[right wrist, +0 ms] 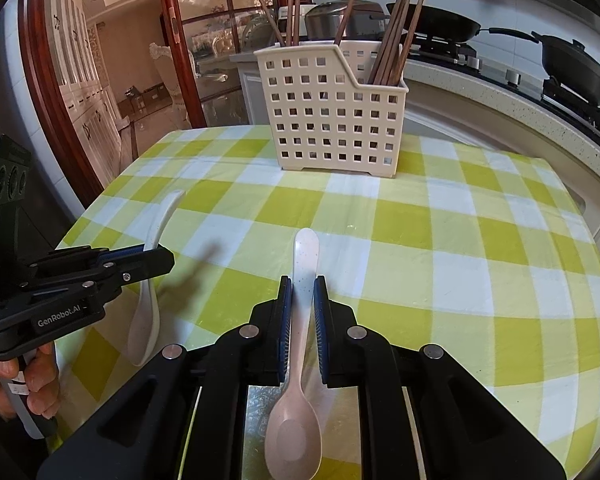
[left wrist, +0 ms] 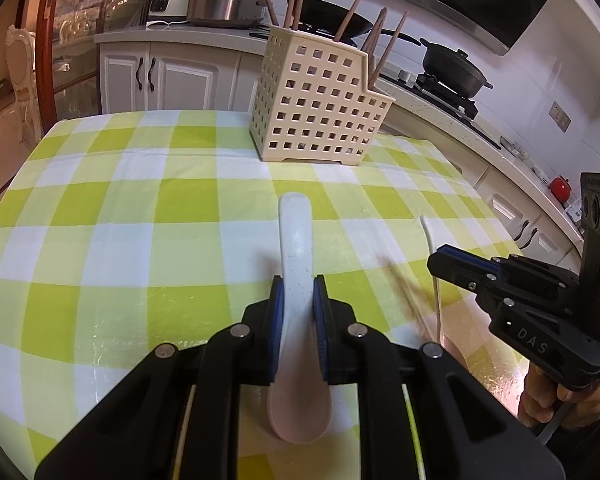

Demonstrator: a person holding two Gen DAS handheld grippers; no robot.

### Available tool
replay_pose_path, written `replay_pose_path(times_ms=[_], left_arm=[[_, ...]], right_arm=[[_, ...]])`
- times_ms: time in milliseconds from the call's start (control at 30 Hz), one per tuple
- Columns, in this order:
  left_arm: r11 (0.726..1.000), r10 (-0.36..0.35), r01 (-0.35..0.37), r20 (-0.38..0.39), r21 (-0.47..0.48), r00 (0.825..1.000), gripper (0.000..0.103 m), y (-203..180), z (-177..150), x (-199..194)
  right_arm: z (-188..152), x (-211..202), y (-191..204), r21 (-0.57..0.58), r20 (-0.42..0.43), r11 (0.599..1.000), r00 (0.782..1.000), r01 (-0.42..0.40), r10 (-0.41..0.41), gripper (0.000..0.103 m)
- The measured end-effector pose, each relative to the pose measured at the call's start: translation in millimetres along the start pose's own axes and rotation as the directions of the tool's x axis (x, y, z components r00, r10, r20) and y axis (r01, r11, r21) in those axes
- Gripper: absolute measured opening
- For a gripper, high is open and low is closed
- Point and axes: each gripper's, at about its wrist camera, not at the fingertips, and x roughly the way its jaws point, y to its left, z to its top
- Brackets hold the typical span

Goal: Organize utensils
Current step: 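Hold the spoon in the left tool while the right tool grasps a second white spoon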

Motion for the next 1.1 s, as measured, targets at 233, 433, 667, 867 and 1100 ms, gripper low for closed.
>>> replay_pose_path(times_ms=[233,433,667,867,1100], left_arm=[[1.000,0.000,0.000,0.008,0.004,1.000,0.014,-2,2,-3],[1.000,0.000,0.000,0.014,0.011,1.000,0.014,-3,4,-5],[1.000,0.001,-0.001,0.020,0.017,1.000,0.014,-5,5,-9],[1.000,0.001,-0.002,0.021,0.024,1.000,0.014,-7,6,-9],[1.000,0.005,-0.006,0.020,0.021,1.000,0.014,-7,7,-10]], right_arm=[[3,-10,-1,-0.010,0.031,1.000,0.999,0.010,-0.010,0.011],[7,-18,-1,-0.009,0.055,1.000,0.998,0.014,-0.013,0.011],[10,-29,-2,-0.011,0.083,1.000,0.996,0.019,-0.018,0.005],[9,-26,-4,-0.012,0.063,1.000,0.998,0.025,-0.024,0.005],[-2,-4,-5,0.003,-0.028,1.000,1.000,0.008,-0.008,0.007]])
